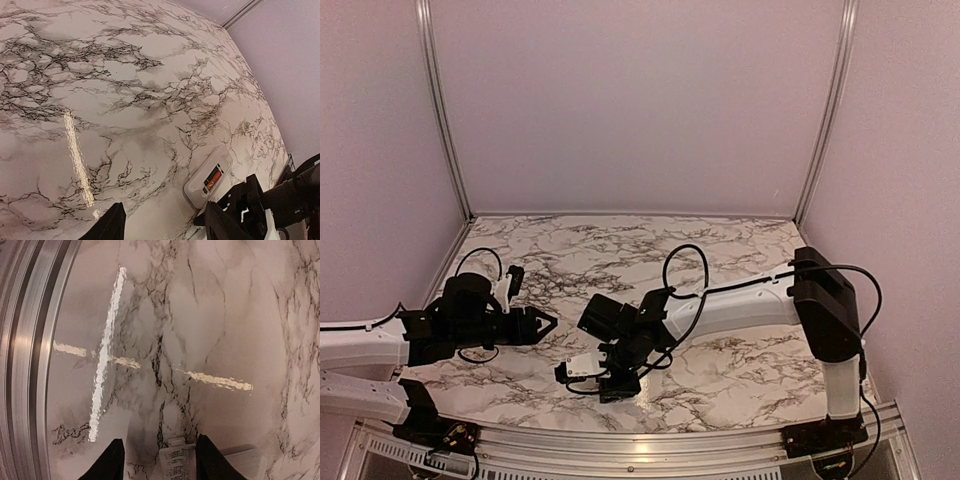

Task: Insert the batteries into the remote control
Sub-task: Pick up the battery cover from the center of the board.

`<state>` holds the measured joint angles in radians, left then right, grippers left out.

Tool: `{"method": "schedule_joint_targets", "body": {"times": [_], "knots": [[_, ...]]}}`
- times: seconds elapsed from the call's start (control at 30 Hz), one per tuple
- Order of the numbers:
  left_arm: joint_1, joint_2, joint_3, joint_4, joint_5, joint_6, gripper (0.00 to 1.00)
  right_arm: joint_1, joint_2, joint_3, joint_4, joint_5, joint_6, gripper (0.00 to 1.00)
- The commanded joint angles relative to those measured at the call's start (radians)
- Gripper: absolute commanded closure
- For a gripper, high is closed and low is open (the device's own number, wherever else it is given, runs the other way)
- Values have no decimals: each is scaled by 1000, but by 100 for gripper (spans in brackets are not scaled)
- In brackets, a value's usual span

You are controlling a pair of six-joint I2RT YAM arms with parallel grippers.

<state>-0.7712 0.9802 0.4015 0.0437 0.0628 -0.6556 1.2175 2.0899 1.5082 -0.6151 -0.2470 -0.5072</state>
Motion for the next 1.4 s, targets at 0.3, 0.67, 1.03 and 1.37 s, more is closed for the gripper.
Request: {"method": "schedule_joint_targets", "body": {"times": [0.3, 0.67, 1.03, 1.37], "knots": [[6, -9, -14, 8, 2, 7, 42, 4, 53, 11, -31, 118, -6, 54], [7, 19, 0, 15, 13, 14, 42, 4, 17, -18, -40, 122, -17, 56], [6, 36, 15, 14, 18, 13, 41, 2, 19, -26, -69, 94, -33, 60], [6, 62, 28, 17, 23, 18, 41, 1, 22, -26, -75, 84, -32, 77]]}}
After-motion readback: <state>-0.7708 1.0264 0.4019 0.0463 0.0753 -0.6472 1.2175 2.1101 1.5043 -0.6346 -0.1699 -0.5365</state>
